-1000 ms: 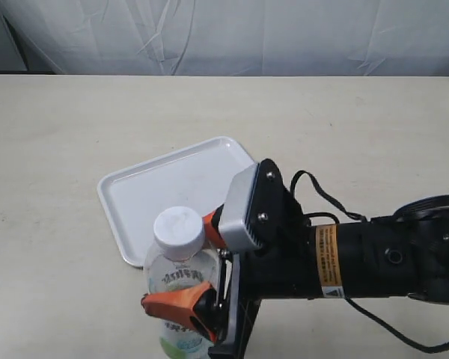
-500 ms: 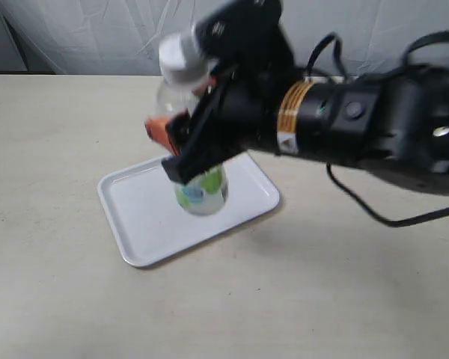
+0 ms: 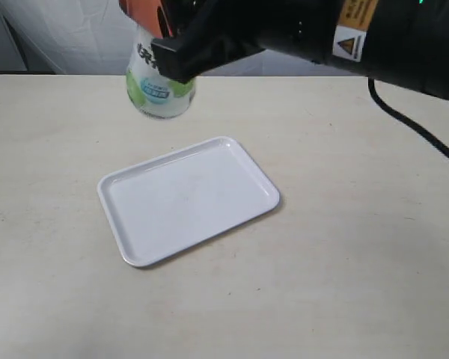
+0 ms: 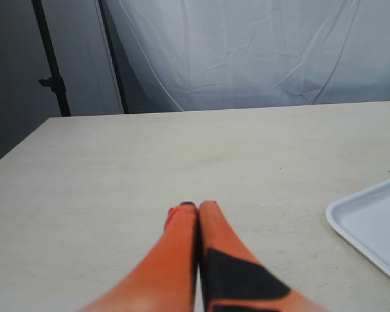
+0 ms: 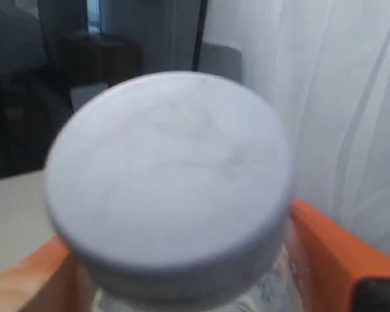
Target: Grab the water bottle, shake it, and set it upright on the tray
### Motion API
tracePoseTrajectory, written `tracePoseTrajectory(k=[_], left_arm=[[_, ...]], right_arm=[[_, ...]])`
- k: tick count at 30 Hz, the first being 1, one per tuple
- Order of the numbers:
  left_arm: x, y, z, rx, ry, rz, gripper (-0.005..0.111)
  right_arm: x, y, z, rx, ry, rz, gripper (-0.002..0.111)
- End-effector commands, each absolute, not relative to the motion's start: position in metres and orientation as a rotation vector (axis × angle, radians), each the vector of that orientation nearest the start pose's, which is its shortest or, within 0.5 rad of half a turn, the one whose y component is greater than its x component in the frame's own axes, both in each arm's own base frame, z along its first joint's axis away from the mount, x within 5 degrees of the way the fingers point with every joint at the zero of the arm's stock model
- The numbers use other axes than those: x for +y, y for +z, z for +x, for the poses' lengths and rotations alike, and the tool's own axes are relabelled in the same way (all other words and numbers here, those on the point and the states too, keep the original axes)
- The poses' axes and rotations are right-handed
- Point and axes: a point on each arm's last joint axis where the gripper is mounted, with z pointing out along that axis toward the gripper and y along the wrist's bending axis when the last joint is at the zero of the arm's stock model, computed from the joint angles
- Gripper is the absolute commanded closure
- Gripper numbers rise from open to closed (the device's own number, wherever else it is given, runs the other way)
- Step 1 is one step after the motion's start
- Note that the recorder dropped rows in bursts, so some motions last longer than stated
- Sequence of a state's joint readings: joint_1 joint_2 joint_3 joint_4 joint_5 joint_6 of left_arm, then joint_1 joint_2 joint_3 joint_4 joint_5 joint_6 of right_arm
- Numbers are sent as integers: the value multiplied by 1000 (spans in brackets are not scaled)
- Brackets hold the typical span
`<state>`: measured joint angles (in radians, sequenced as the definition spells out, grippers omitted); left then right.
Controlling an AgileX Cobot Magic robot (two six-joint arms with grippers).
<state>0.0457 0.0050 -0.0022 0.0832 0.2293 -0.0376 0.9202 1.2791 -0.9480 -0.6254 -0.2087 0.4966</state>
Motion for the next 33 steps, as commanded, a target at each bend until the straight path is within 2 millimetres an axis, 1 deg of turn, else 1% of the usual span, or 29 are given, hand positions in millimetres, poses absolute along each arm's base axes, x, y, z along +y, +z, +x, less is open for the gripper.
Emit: tracePoseTrajectory(k=[1,3,4,5,6,8,10,12,13,14,16,17,20,21,24,26,27,29,31,33], left_arm=[[4,193,55,1708,79,-23,107],[4,193,55,1708,79,-23,107],[4,193,55,1708,79,-23,107],[4,193,55,1708,79,-23,107],[4,193,55,1708,79,-23,107],[4,193,55,1708,79,-23,107],[4,193,55,1708,79,-23,107],[4,193,55,1708,79,-23,107],[4,193,55,1708,79,-23,107],[4,193,55,1708,79,-23,107],[4,193,55,1708,79,-23,107],[4,193,55,1708,79,-23,107],[4,193,55,1708,79,-23,107],[4,193,55,1708,79,-23,107],[4,193,55,1708,79,-23,107],[4,193,55,1708,79,-23,107],[4,193,55,1708,79,-23,107],[4,193,55,1708,79,-23,107],[4,193,55,1708,79,-23,107],[4,193,55,1708,79,-23,107]], right_arm=[[247,309,189,1714,540,-963,109],[253,292,194,1760,524,-989,109],[256,290,194,1757,532,-995,109],[257,292,192,1736,552,-998,109],[258,300,188,1678,570,-1011,109],[255,326,179,1547,611,-1009,109],[248,361,169,1393,678,-962,109],[238,388,160,1294,714,-921,109],[234,397,156,1264,720,-905,109],[231,401,154,1251,722,-898,109],[228,399,155,1291,691,-897,109],[230,393,159,1337,666,-904,109],[241,355,171,1490,608,-957,109],[248,333,176,1552,593,-991,109],[262,292,187,1667,561,-1056,109],[267,282,190,1687,560,-1071,109],[268,283,190,1673,573,-1070,109],[267,296,186,1614,611,-1051,109],[262,321,178,1497,677,-1016,109],[252,348,169,1396,716,-974,109]])
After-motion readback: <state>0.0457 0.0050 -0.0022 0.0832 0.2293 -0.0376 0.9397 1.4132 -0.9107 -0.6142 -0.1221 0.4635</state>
